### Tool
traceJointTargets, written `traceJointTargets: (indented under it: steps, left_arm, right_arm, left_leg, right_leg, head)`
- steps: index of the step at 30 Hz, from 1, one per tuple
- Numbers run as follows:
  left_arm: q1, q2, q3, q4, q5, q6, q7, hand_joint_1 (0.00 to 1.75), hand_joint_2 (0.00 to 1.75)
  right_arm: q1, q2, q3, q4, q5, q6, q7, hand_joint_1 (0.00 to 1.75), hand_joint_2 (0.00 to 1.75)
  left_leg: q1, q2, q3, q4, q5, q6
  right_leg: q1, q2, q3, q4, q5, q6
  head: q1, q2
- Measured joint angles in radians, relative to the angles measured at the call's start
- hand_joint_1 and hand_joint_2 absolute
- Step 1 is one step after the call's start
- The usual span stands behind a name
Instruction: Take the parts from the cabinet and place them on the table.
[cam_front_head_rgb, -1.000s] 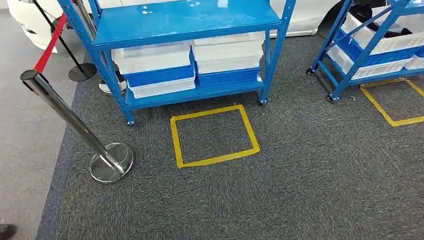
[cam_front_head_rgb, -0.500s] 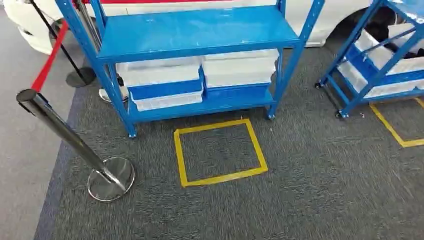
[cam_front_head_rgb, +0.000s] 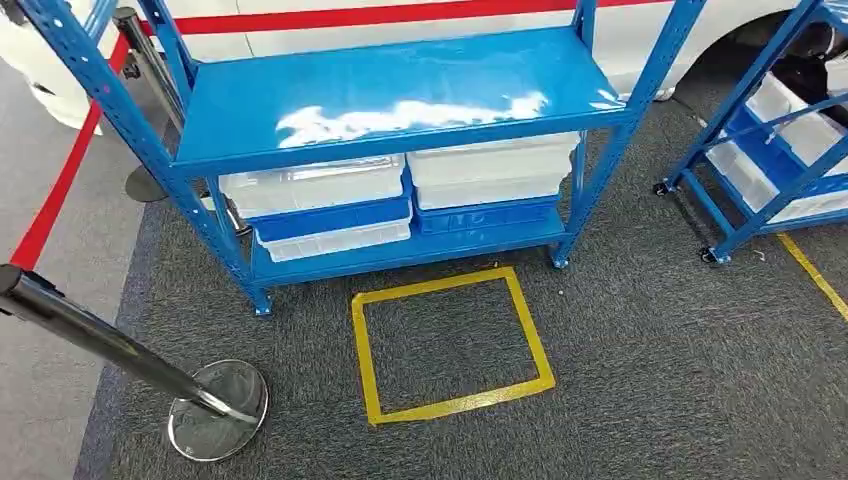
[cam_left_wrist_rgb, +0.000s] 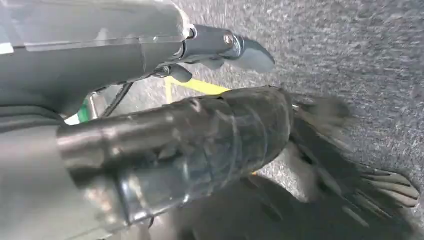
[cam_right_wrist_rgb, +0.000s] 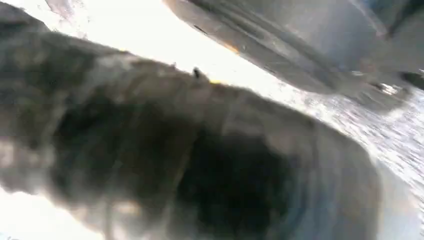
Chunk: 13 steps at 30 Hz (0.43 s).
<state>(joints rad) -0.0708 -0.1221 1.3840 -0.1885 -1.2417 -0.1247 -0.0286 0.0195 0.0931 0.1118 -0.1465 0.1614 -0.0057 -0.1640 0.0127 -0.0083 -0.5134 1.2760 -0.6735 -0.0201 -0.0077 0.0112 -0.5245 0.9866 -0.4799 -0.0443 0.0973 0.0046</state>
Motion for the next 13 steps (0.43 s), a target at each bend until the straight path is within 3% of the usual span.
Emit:
traceJointTargets:
  steps: [1, 2, 3, 4, 5, 6, 7, 8, 9, 10, 12, 13]
  left_arm:
    - [0.002, 0.000, 0.000, 0.000, 0.000, 0.000, 0.000, 0.00, 0.00]
    - [0.008, 0.000, 0.000, 0.000, 0.000, 0.000, 0.001, 0.00, 0.00]
    - [0.013, 0.000, 0.000, 0.000, 0.000, 0.000, 0.001, 0.00, 0.00]
    - [0.018, 0.000, 0.000, 0.000, 0.000, 0.000, 0.001, 0.00, 0.00]
    - [0.027, 0.000, 0.000, 0.000, 0.000, 0.000, 0.001, 0.00, 0.00]
    - [0.035, 0.001, 0.000, 0.000, 0.000, 0.000, 0.001, 0.00, 0.00]
    - [0.037, 0.001, 0.000, 0.000, 0.000, 0.000, 0.000, 0.00, 0.00]
    - [0.027, 0.001, 0.000, 0.000, 0.000, 0.001, 0.002, 0.00, 0.00]
    - [0.021, 0.001, 0.000, 0.000, 0.000, 0.001, 0.002, 0.00, 0.00]
    - [0.015, 0.001, 0.000, 0.000, -0.002, 0.000, 0.001, 0.00, 0.00]
    - [0.007, 0.001, -0.002, 0.000, -0.006, -0.002, 0.002, 0.00, 0.00]
    - [0.005, 0.002, -0.003, 0.000, -0.007, -0.004, 0.003, 0.00, 0.00]
  right_arm:
    - [0.001, 0.000, 0.000, 0.000, 0.000, 0.000, 0.000, 0.00, 0.00]
    - [0.003, 0.000, 0.000, 0.000, 0.000, 0.000, 0.000, 0.00, 0.00]
    - [0.007, 0.000, 0.000, 0.001, 0.000, 0.000, 0.000, 0.00, 0.00]
    - [0.010, 0.000, 0.000, 0.001, 0.000, 0.000, 0.000, 0.00, 0.00]
    - [0.013, 0.000, 0.000, 0.002, 0.000, 0.000, 0.000, 0.00, 0.00]
    - [0.021, 0.000, 0.000, 0.008, 0.000, 0.000, 0.001, 0.00, 0.00]
    - [0.015, 0.000, 0.000, 0.008, 0.000, 0.000, 0.002, 0.00, 0.00]
    - [0.006, 0.000, 0.000, 0.005, 0.000, 0.000, 0.002, 0.00, 0.00]
    - [0.002, 0.000, 0.000, 0.003, 0.000, 0.000, 0.002, 0.00, 0.00]
    - [-0.006, 0.000, 0.000, 0.000, -0.008, 0.001, 0.008, 0.00, 0.00]
    - [-0.019, 0.001, -0.014, -0.002, -0.043, 0.006, 0.037, 0.00, 0.00]
    - [-0.020, 0.001, -0.024, -0.003, -0.051, 0.006, 0.043, 0.00, 0.00]
  left_leg:
    - [0.000, 0.000, -0.038, -0.009, -0.054, -0.002]
    - [0.000, 0.001, -0.072, -0.030, -0.091, -0.002]
    - [0.000, 0.001, -0.104, -0.067, -0.091, -0.001]
    - [0.000, 0.001, -0.132, -0.121, -0.027, 0.002]
    - [0.000, 0.002, -0.156, -0.180, 0.095, 0.008]
    - [-0.003, 0.005, -0.181, -0.257, 0.308, 0.016]
    - [-0.011, 0.008, -0.190, -0.267, 0.360, 0.021]
    - [-0.018, 0.008, -0.174, -0.237, 0.317, 0.030]
    - [-0.023, -0.001, -0.165, -0.232, 0.286, 0.039]
    - [-0.024, -0.001, -0.147, -0.233, 0.268, 0.049]
    - [-0.017, 0.000, -0.100, -0.247, 0.234, 0.068]
    - [-0.016, 0.000, -0.079, -0.250, 0.219, 0.076]
  right_leg:
    - [0.000, 0.004, 0.039, -0.016, -0.016, 0.001]
    - [0.000, 0.006, 0.078, -0.031, -0.034, 0.003]
    - [0.000, 0.008, 0.118, -0.043, -0.054, 0.005]
    - [0.000, 0.008, 0.154, -0.050, -0.076, 0.008]
    - [0.001, 0.007, 0.176, -0.055, -0.099, 0.010]
    - [0.001, 0.007, 0.198, -0.050, -0.124, 0.014]
    - [0.004, 0.015, 0.218, -0.045, -0.148, 0.021]
    - [0.003, 0.016, 0.236, -0.051, -0.173, 0.032]
    - [0.000, 0.014, 0.266, -0.046, -0.173, 0.038]
    - [-0.004, 0.015, 0.237, 0.017, -0.134, 0.042]
    - [-0.005, 0.005, 0.122, 0.223, -0.055, 0.048]
    - [-0.005, 0.002, 0.059, 0.302, -0.059, 0.052]
  head:
    - [0.000, 0.000]
    - [0.000, 0.000]
    - [0.000, 0.000]
    - [0.000, 0.000]
    - [0.000, 0.000]
    - [0.000, 0.000]
    - [0.001, 0.000]
    - [0.000, 0.000]
    - [0.000, 0.001]
    - [0.002, 0.000]
    - [0.002, 0.000]
    - [0.002, 0.000]
